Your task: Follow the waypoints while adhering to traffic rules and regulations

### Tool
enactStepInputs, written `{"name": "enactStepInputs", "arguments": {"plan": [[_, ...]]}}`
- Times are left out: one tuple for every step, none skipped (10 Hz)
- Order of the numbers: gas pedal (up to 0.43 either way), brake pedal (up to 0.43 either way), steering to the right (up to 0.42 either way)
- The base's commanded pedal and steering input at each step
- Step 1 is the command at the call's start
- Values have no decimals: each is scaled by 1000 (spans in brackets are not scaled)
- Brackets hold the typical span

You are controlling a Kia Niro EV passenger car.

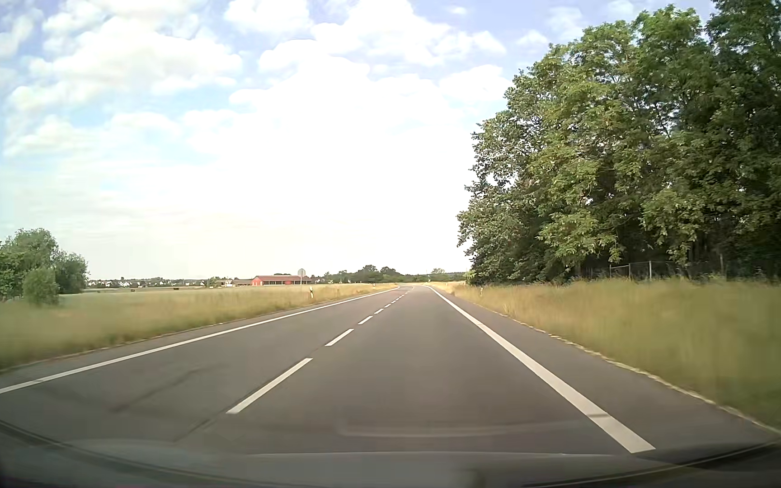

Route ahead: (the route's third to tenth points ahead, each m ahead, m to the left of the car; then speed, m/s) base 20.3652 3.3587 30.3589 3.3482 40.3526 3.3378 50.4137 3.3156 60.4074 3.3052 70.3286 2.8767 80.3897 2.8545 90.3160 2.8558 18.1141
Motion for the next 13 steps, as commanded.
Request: {"name": "enactStepInputs", "arguments": {"plan": [[110,30,1],[110,24,1],[110,30,1],[110,30,1],[110,30,1],[110,30,1],[110,30,1],[110,30,1],[110,30,1],[110,30,1],[110,24,1],[110,30,1],[110,24,1]]}}
